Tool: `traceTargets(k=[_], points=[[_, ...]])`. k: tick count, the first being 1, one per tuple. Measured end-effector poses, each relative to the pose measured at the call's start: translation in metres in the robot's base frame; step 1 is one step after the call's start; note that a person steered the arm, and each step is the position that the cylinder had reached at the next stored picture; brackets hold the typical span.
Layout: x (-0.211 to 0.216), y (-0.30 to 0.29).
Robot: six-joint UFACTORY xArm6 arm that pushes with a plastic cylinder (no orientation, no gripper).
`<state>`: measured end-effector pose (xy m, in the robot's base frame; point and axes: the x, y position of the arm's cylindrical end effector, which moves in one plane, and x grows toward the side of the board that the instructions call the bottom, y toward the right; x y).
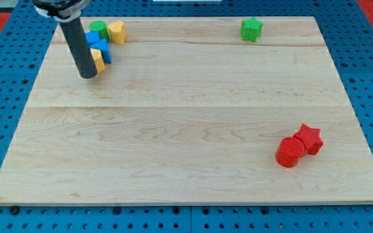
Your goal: Push the red star into the bottom side of the yellow hexagon
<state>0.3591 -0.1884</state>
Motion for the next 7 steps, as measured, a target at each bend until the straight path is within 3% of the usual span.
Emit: traceTargets(k=[2, 3, 6, 7], points=[[-0.014, 0.029], [0.014, 0.078], [0.02, 0.254], [0.046, 0.303]])
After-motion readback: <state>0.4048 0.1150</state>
